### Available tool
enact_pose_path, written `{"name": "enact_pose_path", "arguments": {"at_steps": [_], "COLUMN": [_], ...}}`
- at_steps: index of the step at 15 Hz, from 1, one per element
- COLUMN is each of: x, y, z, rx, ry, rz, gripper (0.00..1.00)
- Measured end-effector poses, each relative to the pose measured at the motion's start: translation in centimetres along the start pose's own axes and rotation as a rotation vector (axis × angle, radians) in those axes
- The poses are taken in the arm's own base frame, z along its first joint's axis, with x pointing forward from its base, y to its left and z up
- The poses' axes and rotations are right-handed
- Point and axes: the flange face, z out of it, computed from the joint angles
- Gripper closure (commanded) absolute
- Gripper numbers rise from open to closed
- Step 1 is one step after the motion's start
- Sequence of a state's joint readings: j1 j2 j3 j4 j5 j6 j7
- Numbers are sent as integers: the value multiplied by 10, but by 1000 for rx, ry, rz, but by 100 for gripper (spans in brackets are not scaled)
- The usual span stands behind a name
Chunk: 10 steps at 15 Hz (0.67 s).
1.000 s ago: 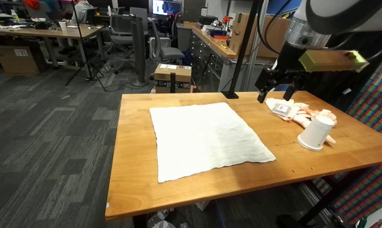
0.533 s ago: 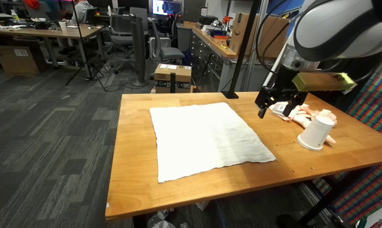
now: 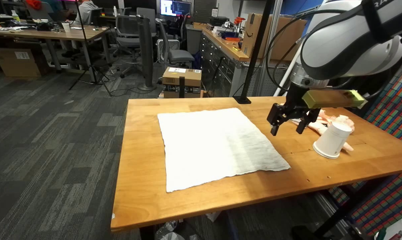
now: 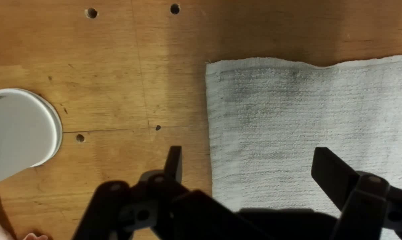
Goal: Fold the towel
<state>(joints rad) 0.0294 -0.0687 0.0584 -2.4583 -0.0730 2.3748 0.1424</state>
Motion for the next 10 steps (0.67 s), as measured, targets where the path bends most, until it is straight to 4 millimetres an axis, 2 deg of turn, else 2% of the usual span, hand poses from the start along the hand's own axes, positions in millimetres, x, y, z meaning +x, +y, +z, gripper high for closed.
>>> {"name": "enact_pose_path", "arguments": {"at_steps": [4, 10], "x": [2, 4], "y": [2, 6], "z": [19, 61], "rx": [2, 7], "ry": [-22, -68], "rz": [6, 18], "gripper": [0, 0]}}
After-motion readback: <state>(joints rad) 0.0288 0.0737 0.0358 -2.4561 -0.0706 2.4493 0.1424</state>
